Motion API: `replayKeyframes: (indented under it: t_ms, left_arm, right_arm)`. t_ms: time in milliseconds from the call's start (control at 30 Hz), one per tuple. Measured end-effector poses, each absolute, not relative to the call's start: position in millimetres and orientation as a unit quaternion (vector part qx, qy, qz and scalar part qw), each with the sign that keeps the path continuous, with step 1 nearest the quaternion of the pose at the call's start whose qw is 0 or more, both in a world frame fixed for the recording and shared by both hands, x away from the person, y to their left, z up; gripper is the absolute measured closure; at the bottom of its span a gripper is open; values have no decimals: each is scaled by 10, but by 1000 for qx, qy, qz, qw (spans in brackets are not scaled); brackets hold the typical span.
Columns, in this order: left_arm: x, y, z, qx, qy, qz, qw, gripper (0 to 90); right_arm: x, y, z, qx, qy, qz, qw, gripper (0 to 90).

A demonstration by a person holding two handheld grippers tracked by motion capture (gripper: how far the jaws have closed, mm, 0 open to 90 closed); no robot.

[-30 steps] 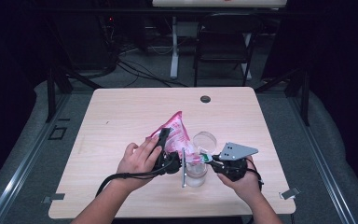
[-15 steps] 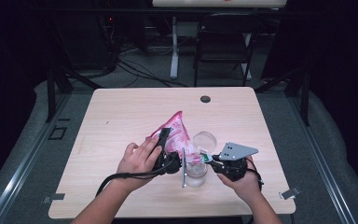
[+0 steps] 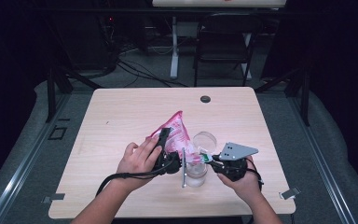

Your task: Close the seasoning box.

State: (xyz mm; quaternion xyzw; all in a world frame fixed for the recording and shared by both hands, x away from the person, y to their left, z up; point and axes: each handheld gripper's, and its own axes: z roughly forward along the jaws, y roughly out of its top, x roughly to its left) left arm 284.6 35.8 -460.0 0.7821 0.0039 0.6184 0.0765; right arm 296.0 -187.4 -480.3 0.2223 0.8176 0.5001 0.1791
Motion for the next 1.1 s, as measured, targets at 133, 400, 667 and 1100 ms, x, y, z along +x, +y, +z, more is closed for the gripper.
replayKeyframes:
  t_ms: [133, 400, 667, 1100]
  left_arm:
    - [2849, 357, -4598, 781, 2, 620, 76, 639]
    - [2847, 358, -4599, 782, 4, 618, 77, 639]
    - [2849, 358, -4596, 781, 2, 619, 79, 640]
    - [2847, 354, -4591, 781, 2, 619, 77, 640]
  right_arm:
    - [2960, -1875, -4802, 223, 818, 500, 179, 900]
    - [2960, -1874, -4803, 222, 818, 500, 179, 900]
    - [2961, -1875, -4803, 222, 818, 500, 179, 900]
    - [2961, -1874, -4804, 222, 818, 500, 179, 900]
